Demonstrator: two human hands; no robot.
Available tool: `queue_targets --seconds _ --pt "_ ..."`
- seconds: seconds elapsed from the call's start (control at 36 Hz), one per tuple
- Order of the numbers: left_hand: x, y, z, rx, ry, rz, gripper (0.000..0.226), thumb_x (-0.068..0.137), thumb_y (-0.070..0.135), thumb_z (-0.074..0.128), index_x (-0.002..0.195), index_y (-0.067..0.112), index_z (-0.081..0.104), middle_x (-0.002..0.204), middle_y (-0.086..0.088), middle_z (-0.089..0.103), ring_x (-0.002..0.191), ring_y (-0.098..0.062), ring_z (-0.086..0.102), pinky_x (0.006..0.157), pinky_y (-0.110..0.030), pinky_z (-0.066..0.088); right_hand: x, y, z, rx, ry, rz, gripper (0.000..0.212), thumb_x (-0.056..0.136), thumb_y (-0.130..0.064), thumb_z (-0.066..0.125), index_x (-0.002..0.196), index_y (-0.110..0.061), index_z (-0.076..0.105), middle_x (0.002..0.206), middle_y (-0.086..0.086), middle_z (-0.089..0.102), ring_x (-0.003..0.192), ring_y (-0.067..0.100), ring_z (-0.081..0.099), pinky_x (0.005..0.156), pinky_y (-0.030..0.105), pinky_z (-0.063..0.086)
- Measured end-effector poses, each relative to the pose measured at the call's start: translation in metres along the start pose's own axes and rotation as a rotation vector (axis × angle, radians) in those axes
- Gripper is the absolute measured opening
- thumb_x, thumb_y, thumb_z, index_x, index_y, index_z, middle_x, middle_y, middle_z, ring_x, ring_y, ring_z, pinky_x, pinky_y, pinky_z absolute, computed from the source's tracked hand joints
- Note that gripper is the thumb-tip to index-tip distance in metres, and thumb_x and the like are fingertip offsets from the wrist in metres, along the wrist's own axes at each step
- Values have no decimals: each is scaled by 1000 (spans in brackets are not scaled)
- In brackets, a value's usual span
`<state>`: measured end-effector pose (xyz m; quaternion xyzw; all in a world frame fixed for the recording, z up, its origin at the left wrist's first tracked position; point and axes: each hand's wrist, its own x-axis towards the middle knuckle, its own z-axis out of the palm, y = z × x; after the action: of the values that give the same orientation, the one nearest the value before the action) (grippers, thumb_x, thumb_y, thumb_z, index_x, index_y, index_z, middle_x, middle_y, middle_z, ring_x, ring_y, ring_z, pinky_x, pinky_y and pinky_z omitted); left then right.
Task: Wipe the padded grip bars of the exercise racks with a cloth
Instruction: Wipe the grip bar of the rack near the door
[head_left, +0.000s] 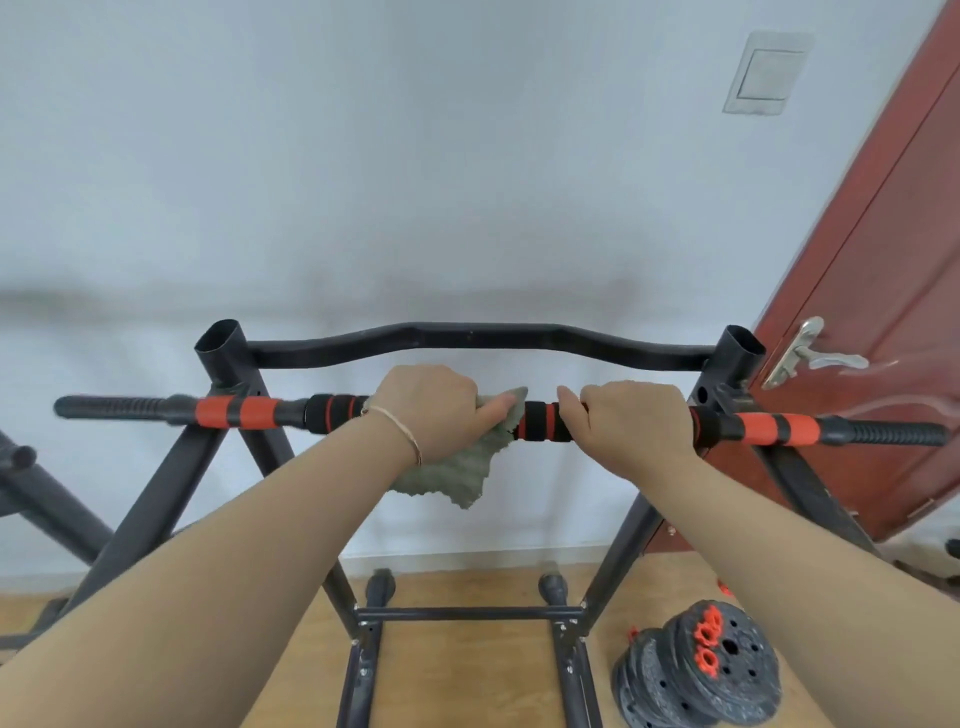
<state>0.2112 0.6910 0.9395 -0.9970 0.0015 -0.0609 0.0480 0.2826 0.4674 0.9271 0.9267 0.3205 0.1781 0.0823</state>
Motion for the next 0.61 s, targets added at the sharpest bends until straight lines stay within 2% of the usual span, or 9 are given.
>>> queue_targets --seconds 0.08,0.14,0.22,0.28,0.36,0.44,0.5,0.56,0.61 --pt "11 -3 -6 -122 -200 -37 74 83 80 9 61 33 62 64 1 63 63 -17 61 57 -33 40 -7 -6 2 15 75 60 58 97 -51 21 59 -18 50 48 -6 43 42 17 44 47 23 35" --pt "16 -3 -7 -156 -227 -61 72 88 75 13 66 27 63 67 1 64 65 -17 61 58 -33 39 7 0 -6 63 -61 83 60 96 -53 19 63 -18 55 53 -4 50 48 18 49 52 26 40" --pt "14 -1 -2 -86 -146 -66 72 90 68 10 65 19 57 65 -1 60 62 -18 57 55 -33 35 37 7 -22 301 -424 166 56 93 -58 28 73 -17 61 61 0 66 58 20 64 65 32 54" --pt "10 0 0 -28 -78 -50 75 84 68 1 63 18 53 63 -1 57 58 -19 53 52 -31 32 49 1 -29 346 -532 162 53 95 -57 30 82 -17 61 68 2 69 63 21 68 72 36 57" --pt "8 -2 0 -9 -77 -46 76 76 68 -3 65 18 53 63 -1 56 57 -18 52 51 -31 30 48 -8 -28 503 -608 258 48 97 -44 30 87 -11 63 58 3 71 51 21 69 71 35 58" --pt "11 -6 1 -83 -124 -83 76 83 75 9 60 19 55 60 1 59 59 -17 56 53 -31 33 32 -7 -21 230 -368 72 13 89 -21 49 93 -9 51 57 1 58 48 22 55 50 29 44" --pt "12 -12 0 -114 -174 -90 82 76 83 8 59 20 59 59 3 61 59 -16 59 53 -31 34 17 -9 -10 64 -215 -50 20 83 -14 58 93 -12 41 59 1 44 50 22 45 44 26 29" --pt "12 -15 -2 -151 -229 -111 88 69 87 6 63 21 64 60 4 64 60 -15 62 54 -31 37 6 -13 -6 -45 -88 -82 12 88 -23 52 83 -12 51 54 -2 42 47 21 44 46 25 29" --pt "10 -15 -3 -148 -220 -130 88 69 86 5 63 21 64 61 3 64 60 -16 62 54 -31 37 1 -16 3 -82 -17 -10 37 97 -33 30 75 -17 54 56 -4 45 49 19 46 52 26 38"
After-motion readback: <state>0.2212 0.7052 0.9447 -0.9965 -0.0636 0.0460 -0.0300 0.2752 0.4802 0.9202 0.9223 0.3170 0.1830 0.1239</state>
